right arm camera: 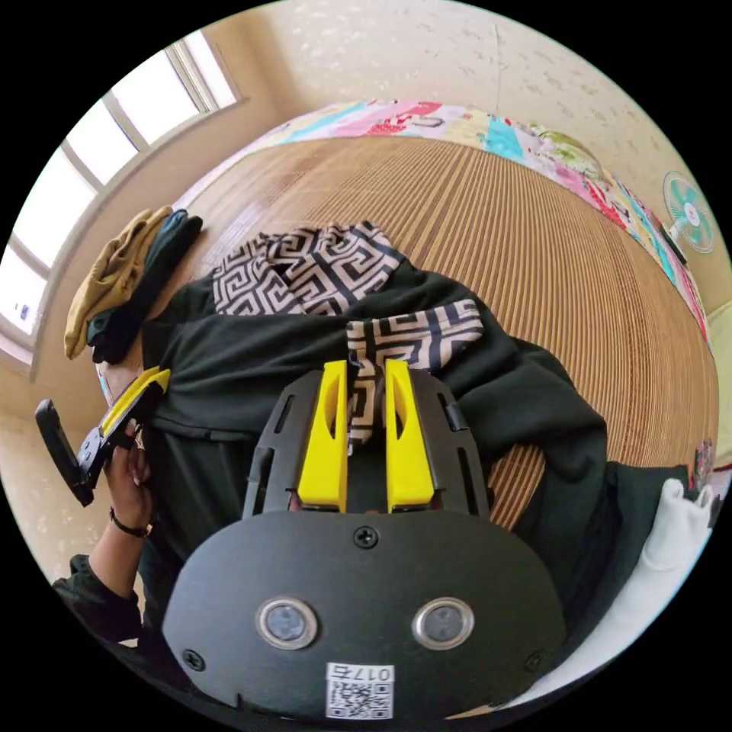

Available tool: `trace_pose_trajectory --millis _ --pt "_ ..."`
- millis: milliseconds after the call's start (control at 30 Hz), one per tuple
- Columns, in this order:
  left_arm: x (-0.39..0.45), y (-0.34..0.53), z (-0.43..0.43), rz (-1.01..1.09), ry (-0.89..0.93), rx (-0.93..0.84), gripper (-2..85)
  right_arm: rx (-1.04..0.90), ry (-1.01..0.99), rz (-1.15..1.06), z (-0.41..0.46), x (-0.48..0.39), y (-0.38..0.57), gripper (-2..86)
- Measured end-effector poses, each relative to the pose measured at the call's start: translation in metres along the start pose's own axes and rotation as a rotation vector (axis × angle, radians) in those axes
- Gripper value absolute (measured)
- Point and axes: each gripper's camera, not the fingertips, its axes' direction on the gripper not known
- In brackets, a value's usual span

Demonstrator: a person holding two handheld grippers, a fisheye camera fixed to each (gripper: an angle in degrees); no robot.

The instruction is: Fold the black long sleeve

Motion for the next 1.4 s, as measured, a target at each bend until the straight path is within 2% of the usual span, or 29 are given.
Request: trace_pose_trajectory --millis 133,200,300,333,367,533,600,700,833,867,933,1000,1067,1133,1200,1300,1333,1400 --pt "-0.006 0.01 -0.004 -0.002 0.009 0.018 6.8 0.434 -0.196 0.003 -0.082 0.016 0.019 3.2" --pt "-0.009 0.013 -0.005 -0.002 0.007 0.02 6.7 0.5 -0.229 0.068 -0.093 0.036 0.027 3.1" --pt "-0.012 0.017 -0.009 0.001 -0.001 0.023 6.7 0.346 -0.141 0.236 -0.052 0.087 0.026 3.7" --pt "-0.013 0.018 -0.01 0.002 -0.002 0.022 6.7 0.168 -0.046 0.352 -0.026 0.107 0.025 4.1" --pt "-0.016 0.02 -0.011 0.001 0.0 0.022 6.7 0.044 0.018 0.378 -0.015 0.116 0.028 4.5" --pt "-0.023 0.024 -0.016 0.001 -0.002 0.023 6.6 0.264 0.132 0.159 -0.118 0.059 0.099 8.1" --pt "-0.025 0.026 -0.018 0.006 -0.013 0.024 6.6 0.279 0.187 0.151 -0.145 0.044 0.138 8.8" --pt "-0.028 0.029 -0.02 0.012 -0.027 0.028 6.6 0.154 0.132 0.226 -0.144 0.047 0.199 9.4" --pt "-0.034 0.031 -0.025 0.016 -0.035 0.026 6.6 -0.07 0.117 0.377 -0.081 0.059 0.27 8.5" --pt "-0.037 0.032 -0.026 0.014 -0.029 0.025 6.6 -0.043 0.089 0.4 -0.085 0.059 0.278 6.3" --pt "-0.042 0.033 -0.028 0.01 -0.017 0.025 6.6 0.085 0.126 0.4 -0.121 0.049 0.277 4.5" --pt "-0.046 0.033 -0.029 0.007 -0.011 0.025 6.6 0.258 0.341 0.347 -0.174 0.026 0.266 3.8" --pt "-0.049 0.034 -0.031 0.013 -0.025 0.025 6.6 0.45 0.641 0.311 -0.232 0.008 0.242 3.4" --pt "-0.05 0.035 -0.033 0.018 -0.037 0.026 6.6 0.524 0.741 0.337 -0.262 0.017 0.214 3.2" --pt "-0.052 0.035 -0.034 0.02 -0.04 0.027 6.6 0.573 0.783 0.368 -0.281 0.038 0.176 3.1" --pt "-0.059 0.035 -0.036 0.016 -0.032 0.027 6.6 0.511 0.892 0.39 -0.279 0.072 0.094 3.1" --pt "-0.061 0.035 -0.037 0.016 -0.032 0.027 6.6 0.504 0.871 0.355 -0.282 0.069 0.067 3.1" --pt "-0.063 0.035 -0.038 0.017 -0.036 0.029 6.6 0.617 0.715 0.252 -0.295 0.042 0.047 3.3"
